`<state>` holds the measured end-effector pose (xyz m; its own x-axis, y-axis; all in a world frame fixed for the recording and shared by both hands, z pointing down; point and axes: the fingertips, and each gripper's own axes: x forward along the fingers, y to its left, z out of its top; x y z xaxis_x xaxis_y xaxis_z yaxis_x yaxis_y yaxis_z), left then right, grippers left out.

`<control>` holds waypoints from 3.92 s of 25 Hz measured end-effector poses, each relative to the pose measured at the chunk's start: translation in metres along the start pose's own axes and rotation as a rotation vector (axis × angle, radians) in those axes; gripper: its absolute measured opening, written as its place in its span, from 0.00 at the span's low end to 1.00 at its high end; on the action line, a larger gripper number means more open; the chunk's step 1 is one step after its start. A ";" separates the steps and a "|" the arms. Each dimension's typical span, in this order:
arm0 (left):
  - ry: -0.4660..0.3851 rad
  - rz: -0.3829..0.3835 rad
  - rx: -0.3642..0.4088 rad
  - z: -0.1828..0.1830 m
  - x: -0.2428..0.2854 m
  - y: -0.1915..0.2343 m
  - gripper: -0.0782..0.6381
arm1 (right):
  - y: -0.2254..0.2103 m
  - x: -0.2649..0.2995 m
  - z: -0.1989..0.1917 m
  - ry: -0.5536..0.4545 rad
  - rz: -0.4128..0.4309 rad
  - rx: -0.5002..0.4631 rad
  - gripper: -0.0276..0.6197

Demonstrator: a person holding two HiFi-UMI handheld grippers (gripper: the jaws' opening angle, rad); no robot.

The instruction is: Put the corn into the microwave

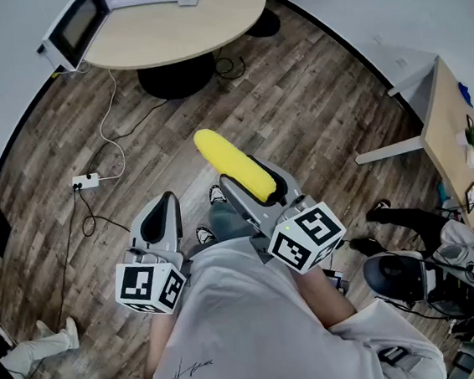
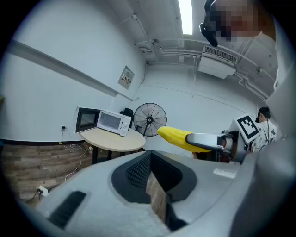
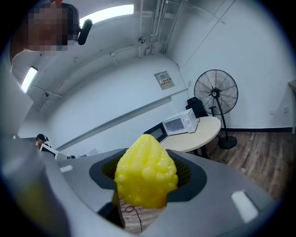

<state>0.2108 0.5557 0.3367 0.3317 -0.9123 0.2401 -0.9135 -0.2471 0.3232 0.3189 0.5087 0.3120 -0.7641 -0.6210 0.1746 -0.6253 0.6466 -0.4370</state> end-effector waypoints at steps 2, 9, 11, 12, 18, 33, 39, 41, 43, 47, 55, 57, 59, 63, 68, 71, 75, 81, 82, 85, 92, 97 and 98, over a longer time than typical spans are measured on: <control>-0.003 -0.003 0.007 0.005 0.005 -0.001 0.09 | 0.000 0.003 0.005 -0.001 0.017 0.007 0.45; -0.011 0.011 0.025 0.027 0.031 0.013 0.09 | -0.012 0.034 0.027 -0.008 0.078 0.040 0.45; -0.016 0.024 0.026 0.033 0.039 0.022 0.09 | -0.016 0.046 0.031 -0.005 0.089 0.042 0.45; -0.018 0.030 0.027 0.036 0.043 0.026 0.09 | -0.018 0.052 0.033 -0.003 0.095 0.042 0.45; -0.033 0.067 0.036 0.056 0.072 0.049 0.09 | -0.037 0.092 0.047 0.017 0.137 0.037 0.45; -0.011 0.132 0.058 0.055 0.140 0.063 0.09 | -0.093 0.135 0.064 0.033 0.202 0.034 0.45; 0.009 0.159 0.051 0.053 0.149 0.069 0.09 | -0.105 0.144 0.061 0.055 0.209 0.035 0.45; 0.008 0.166 0.050 0.054 0.151 0.071 0.09 | -0.108 0.148 0.058 0.065 0.207 0.031 0.45; 0.008 0.167 0.043 0.054 0.156 0.075 0.09 | -0.112 0.153 0.056 0.074 0.203 0.036 0.45; 0.029 0.166 0.016 0.051 0.162 0.087 0.09 | -0.114 0.168 0.050 0.109 0.195 0.039 0.45; 0.009 0.149 0.010 0.075 0.192 0.128 0.09 | -0.123 0.213 0.067 0.097 0.166 0.027 0.45; 0.000 0.152 0.006 0.083 0.198 0.141 0.09 | -0.125 0.226 0.072 0.093 0.159 0.027 0.45; 0.001 0.148 0.008 0.091 0.204 0.152 0.09 | -0.127 0.239 0.077 0.093 0.152 0.030 0.45; -0.003 0.137 0.008 0.108 0.216 0.182 0.09 | -0.124 0.271 0.083 0.093 0.144 0.036 0.45; -0.008 0.110 0.011 0.130 0.232 0.218 0.09 | -0.118 0.312 0.092 0.087 0.127 0.035 0.45; -0.003 0.085 0.007 0.140 0.243 0.237 0.09 | -0.115 0.334 0.098 0.083 0.111 0.040 0.45; 0.001 0.047 0.003 0.159 0.256 0.261 0.09 | -0.110 0.361 0.109 0.080 0.086 0.041 0.45; 0.010 -0.002 0.008 0.187 0.270 0.302 0.09 | -0.097 0.412 0.123 0.076 0.070 0.049 0.45; 0.011 -0.009 0.007 0.191 0.272 0.310 0.09 | -0.094 0.422 0.125 0.073 0.068 0.051 0.45; 0.011 -0.028 0.008 0.203 0.277 0.333 0.09 | -0.085 0.448 0.129 0.065 0.055 0.032 0.45; 0.006 -0.075 0.013 0.233 0.290 0.381 0.09 | -0.071 0.504 0.142 0.034 0.021 0.008 0.45; 0.017 -0.109 0.027 0.243 0.298 0.410 0.09 | -0.068 0.535 0.143 0.023 -0.018 0.002 0.45; 0.021 -0.115 0.030 0.244 0.299 0.415 0.09 | -0.067 0.540 0.144 0.020 -0.024 0.003 0.45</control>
<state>-0.1263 0.1003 0.3196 0.4396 -0.8703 0.2221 -0.8756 -0.3602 0.3219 -0.0291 0.0661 0.3089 -0.7521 -0.6273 0.2024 -0.6429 0.6306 -0.4347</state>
